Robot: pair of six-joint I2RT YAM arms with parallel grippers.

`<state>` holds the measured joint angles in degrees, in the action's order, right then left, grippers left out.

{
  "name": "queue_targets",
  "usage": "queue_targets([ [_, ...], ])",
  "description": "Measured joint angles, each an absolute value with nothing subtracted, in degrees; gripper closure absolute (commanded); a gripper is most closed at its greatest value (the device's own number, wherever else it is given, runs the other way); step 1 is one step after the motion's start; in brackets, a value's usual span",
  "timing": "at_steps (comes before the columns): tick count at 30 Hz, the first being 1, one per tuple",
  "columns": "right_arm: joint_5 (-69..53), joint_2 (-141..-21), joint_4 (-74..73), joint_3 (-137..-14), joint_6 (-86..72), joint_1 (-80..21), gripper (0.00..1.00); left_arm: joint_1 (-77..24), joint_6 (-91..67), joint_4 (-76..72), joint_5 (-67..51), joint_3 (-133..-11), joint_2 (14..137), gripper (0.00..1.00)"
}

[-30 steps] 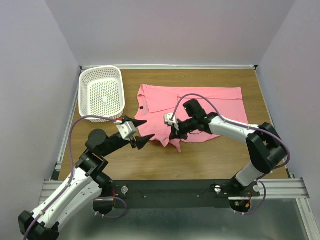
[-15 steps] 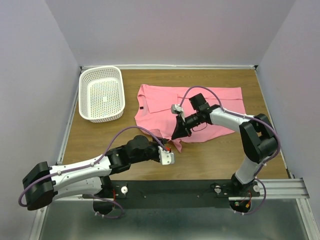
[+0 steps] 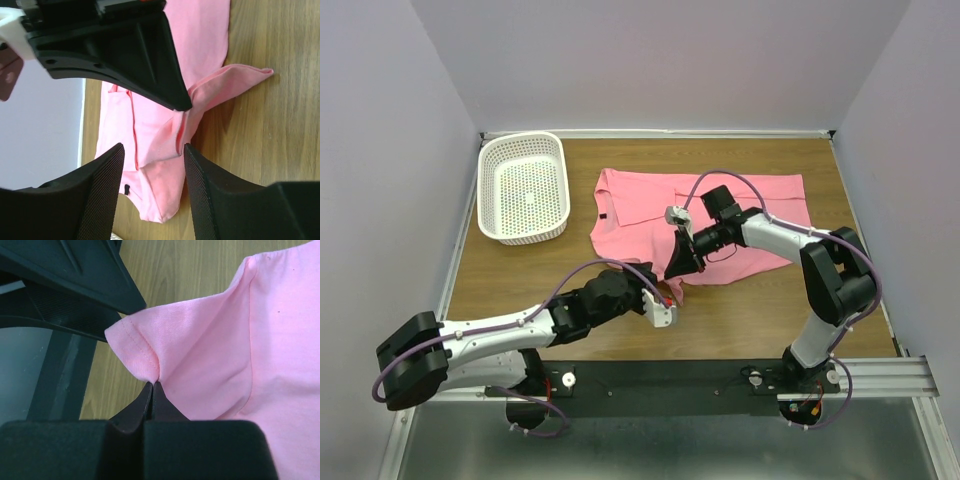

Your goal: Fold and stack the t-shirts

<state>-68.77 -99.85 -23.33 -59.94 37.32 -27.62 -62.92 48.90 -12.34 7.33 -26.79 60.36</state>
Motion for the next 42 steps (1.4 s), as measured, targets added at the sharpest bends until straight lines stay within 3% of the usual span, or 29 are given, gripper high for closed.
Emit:
queue_targets([
  [4,-69.1,-99.9,-23.7,-59.9,37.3,-27.6,0.99,-62.9,50.0,-12.5,7.3,-26.8,62.0,0.52],
  [7,-69.2,-99.9,-23.7,-59.9,37.3,-27.3,0.99,-62.9,50.3,-12.8,7.3,-26.8,62.0,0.79],
  [12,-69.5,-99.9,-23.8,-59.9,37.3,-27.3,0.96,-63.0,51.0,-13.8,7.3,-26.8,62.3,1.0],
  [13,-69.5,-99.9,-23.9,-59.9,37.3,-27.3,0.94,-63.0,51.2,-14.1,7.2,-26.8,62.7,1.0],
  [16,-69.5,-99.9,-24.1,-59.9,37.1,-27.2,0.72,-63.0,51.2,-14.1,6.8,-26.8,63.3,1.0],
  [17,-69.5,-99.9,-24.2,-59.9,36.9,-27.2,0.53,-63.0,51.1,-14.1,6.5,-26.8,63.3,1.0],
  [18,-69.4,-99.8,-24.3,-59.9,36.8,-27.1,0.44,-63.0,51.1,-14.1,6.2,-26.8,63.1,1.0],
  [21,-68.1,-99.5,-24.9,-60.0,35.9,-26.5,0.32,-63.0,50.9,-14.1,4.9,-26.8,61.6,1.0],
  [27,-54.6,-92.5,-26.6,-60.1,34.2,-20.6,0.32,-63.0,48.3,-13.5,1.1,-26.9,59.1,1.0],
  [33,-40.9,-80.7,-30.2,-60.1,40.4,-0.5,0.39,-63.1,44.4,-9.3,-4.4,-29.2,59.8,1.0],
  [38,-33.4,-84.5,-37.6,-60.9,51.0,18.1,0.44,-63.2,43.1,-6.6,-7.2,-31.1,61.0,1.0],
  [41,-31.6,-87.4,-41.7,-61.1,58.0,21.2,0.47,-63.4,42.8,-5.2,-7.9,-31.5,61.4,1.0],
  [42,-31.5,-88.5,-43.1,-61.6,59.7,21.2,0.54,-63.4,42.8,-4.7,-8.0,-31.5,61.5,1.0],
])
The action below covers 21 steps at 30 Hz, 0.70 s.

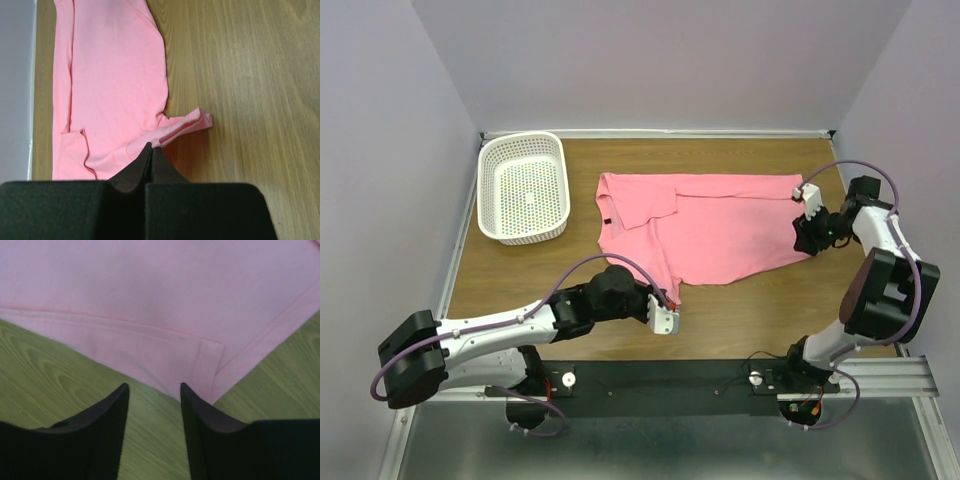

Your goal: Fold and stack the t-shirts

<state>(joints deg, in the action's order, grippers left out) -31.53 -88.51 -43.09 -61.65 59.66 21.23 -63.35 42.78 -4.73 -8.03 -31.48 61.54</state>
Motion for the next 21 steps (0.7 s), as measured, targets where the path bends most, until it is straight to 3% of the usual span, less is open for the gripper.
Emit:
queue_targets([
  [3,-31.3,-96.4,-46.9,-68.0,61.8,20.9,0.62,-63.4,42.8,-3.7,-8.2,-31.5,61.7,1.0],
  [8,-30.3,-108.4,-46.6,-79.9,60.3,21.0,0.6,-63.4,42.8,-3.4,-8.2,-31.5,61.4,1.0],
  [21,-29.6,-115.8,-47.9,-84.7,56.9,21.0,0.56,-63.3,42.8,-3.3,-8.2,-31.5,60.9,1.0],
])
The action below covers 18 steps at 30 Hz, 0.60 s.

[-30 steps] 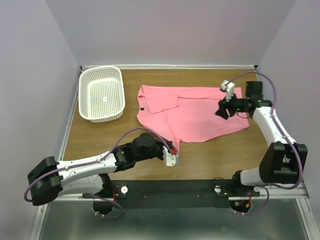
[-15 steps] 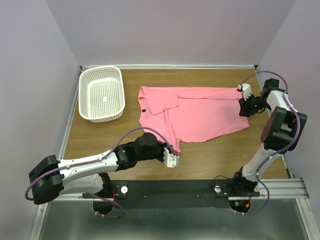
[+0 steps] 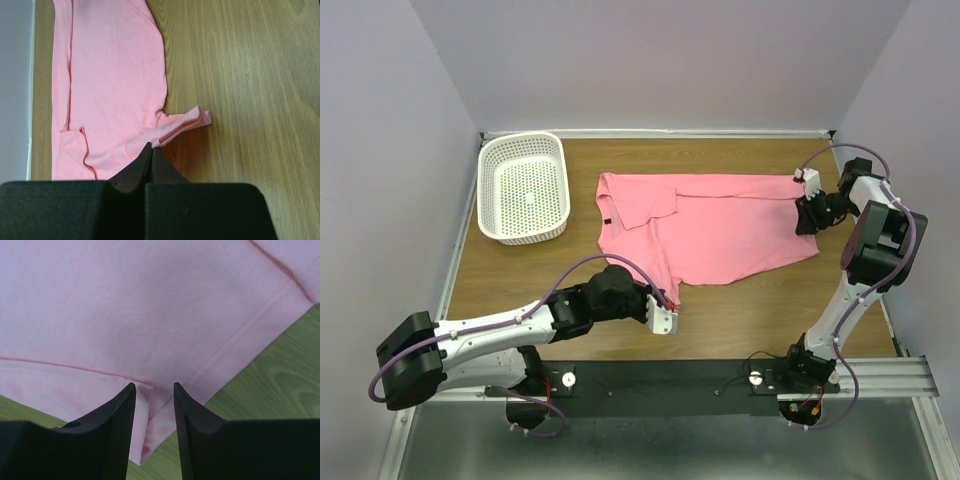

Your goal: Fold and stack the t-shirts

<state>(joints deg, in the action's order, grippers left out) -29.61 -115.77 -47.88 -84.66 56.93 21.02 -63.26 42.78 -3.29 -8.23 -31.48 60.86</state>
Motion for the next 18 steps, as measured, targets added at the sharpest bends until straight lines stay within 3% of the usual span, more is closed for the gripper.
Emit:
queue_targets([
  [18,-29.5,-115.8,-48.2,-83.6,56.9,21.0,0.55,-63.1,42.8,-3.2,-8.2,-31.5,61.2,1.0],
])
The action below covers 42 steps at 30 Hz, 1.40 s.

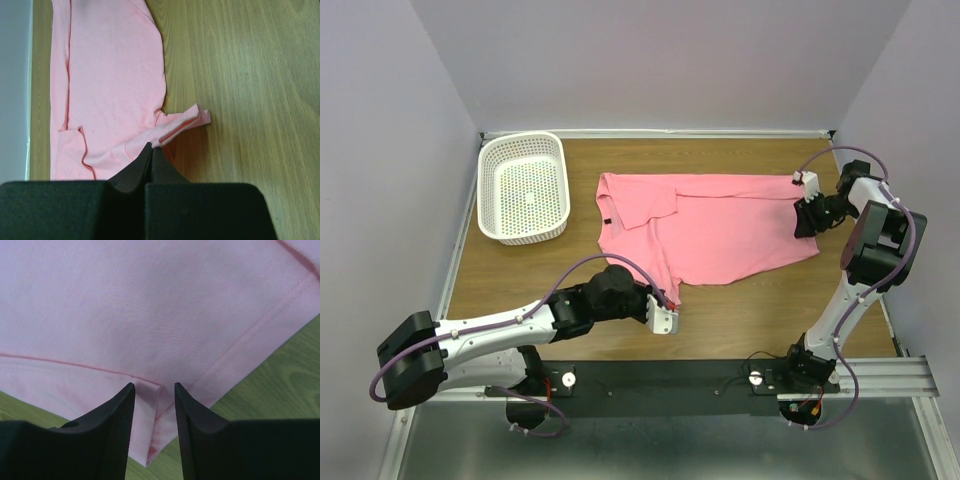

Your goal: Fold and stack the t-shirts

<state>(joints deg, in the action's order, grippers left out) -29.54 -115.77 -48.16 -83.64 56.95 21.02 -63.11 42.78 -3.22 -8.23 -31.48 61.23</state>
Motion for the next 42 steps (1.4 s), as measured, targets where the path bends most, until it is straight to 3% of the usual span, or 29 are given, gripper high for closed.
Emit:
queue_targets([
  [8,-29.4,-115.8,-48.3,-83.2,56.9,21.0,0.59,-63.1,42.8,-3.2,-8.2,-31.5,61.2,1.0],
  [11,-29.4,-115.8,-48.4,-83.2,56.8,21.0,0.67,-63.1,42.8,-3.2,-8.2,-31.5,61.2,1.0],
  [14,-29.4,-115.8,-48.5,-83.2,56.6,21.0,0.83,-62.8,42.8,-3.2,-8.3,-31.5,61.2,1.0],
  [21,-29.8,-115.7,-49.0,-83.0,56.6,21.1,0.95,-61.5,42.4,-3.3,-9.5,-31.5,61.2,1.0],
  [27,-31.4,-113.3,-49.2,-81.6,56.4,22.5,0.99,-59.8,41.9,-3.4,-11.2,-31.5,60.8,1.0],
  [42,-39.0,-106.1,-48.9,-75.5,56.3,28.9,0.99,-48.2,37.7,-7.2,-20.7,-31.5,57.5,1.0],
])
